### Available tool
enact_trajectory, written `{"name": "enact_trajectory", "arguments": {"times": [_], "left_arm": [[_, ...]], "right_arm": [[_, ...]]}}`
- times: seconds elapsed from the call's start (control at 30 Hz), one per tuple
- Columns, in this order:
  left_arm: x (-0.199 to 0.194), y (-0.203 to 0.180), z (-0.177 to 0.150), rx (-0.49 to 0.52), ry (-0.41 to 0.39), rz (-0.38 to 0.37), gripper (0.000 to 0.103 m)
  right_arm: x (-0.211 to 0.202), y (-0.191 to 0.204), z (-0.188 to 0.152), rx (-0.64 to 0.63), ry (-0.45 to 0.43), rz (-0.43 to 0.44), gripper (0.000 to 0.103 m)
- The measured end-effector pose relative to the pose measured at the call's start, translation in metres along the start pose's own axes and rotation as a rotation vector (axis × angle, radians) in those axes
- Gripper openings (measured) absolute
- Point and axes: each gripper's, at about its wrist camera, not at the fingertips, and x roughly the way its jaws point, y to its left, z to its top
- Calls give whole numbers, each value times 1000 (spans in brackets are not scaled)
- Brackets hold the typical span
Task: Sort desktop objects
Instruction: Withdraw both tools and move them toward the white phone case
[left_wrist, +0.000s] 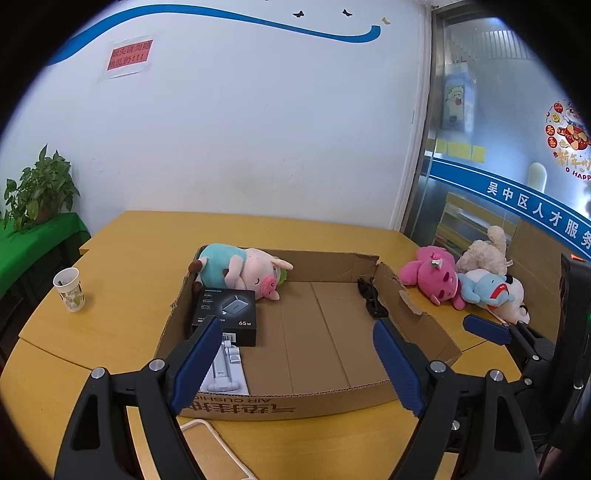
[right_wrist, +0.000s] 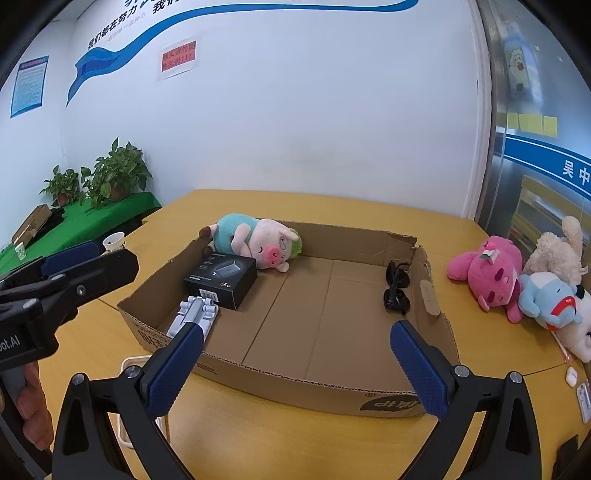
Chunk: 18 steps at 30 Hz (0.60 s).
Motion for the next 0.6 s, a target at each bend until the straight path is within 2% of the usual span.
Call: {"name": "enact_trajectory", "arguments": {"times": [0.37,0.5,0.6], "left_arm": [[9,18,-15,-32,52,4,84],[14,41,-37,-64,128,33,84],[14,63,-58,-98,187,73,84]], "right_arm": [[13,9,-13,-9,36,41,103],[25,23,-25,-38,91,125,103],[37,42,-40,-87,148,224,103]]}}
